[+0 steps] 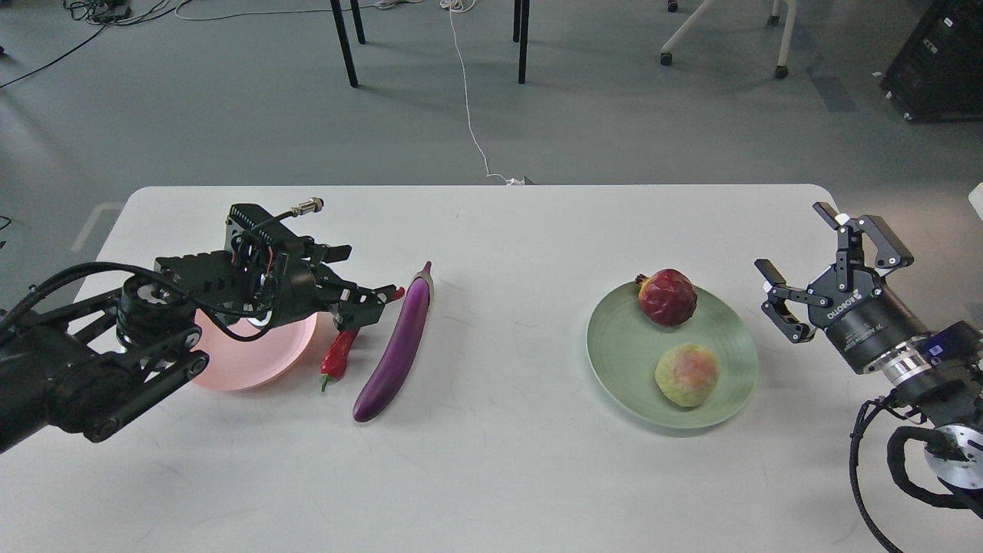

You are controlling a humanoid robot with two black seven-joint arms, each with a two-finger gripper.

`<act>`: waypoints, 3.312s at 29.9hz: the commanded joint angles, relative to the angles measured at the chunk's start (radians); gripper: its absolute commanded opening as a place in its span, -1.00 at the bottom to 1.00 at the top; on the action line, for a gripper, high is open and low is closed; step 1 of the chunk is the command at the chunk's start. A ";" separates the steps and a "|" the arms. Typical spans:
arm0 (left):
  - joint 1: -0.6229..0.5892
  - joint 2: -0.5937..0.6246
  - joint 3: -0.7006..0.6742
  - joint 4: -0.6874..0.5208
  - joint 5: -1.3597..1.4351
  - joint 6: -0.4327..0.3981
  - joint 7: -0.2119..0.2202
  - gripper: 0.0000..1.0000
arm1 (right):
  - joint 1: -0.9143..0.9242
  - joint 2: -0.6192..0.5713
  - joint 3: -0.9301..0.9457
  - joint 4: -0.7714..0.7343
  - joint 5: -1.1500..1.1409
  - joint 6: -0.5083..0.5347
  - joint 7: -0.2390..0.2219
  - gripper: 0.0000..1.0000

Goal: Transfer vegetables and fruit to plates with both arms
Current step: 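Lower the left gripper onto the red chili pepper and grasp it, then lift the chili pepper onto the pink plate and release it, then move the left gripper to the purple eggplant and grasp it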

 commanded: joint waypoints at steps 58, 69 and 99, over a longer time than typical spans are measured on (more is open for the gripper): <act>-0.060 0.112 0.073 0.077 -0.164 0.007 -0.038 -0.74 | -0.018 0.002 0.011 0.001 -0.007 -0.002 0.000 0.94; 0.011 0.263 0.089 0.087 -0.311 0.007 -0.038 -0.64 | -0.018 0.005 0.011 0.003 -0.013 -0.002 0.000 0.94; -0.011 0.111 0.072 -0.258 -0.320 -0.029 0.114 0.72 | -0.018 0.005 0.022 0.003 -0.019 -0.002 0.000 0.94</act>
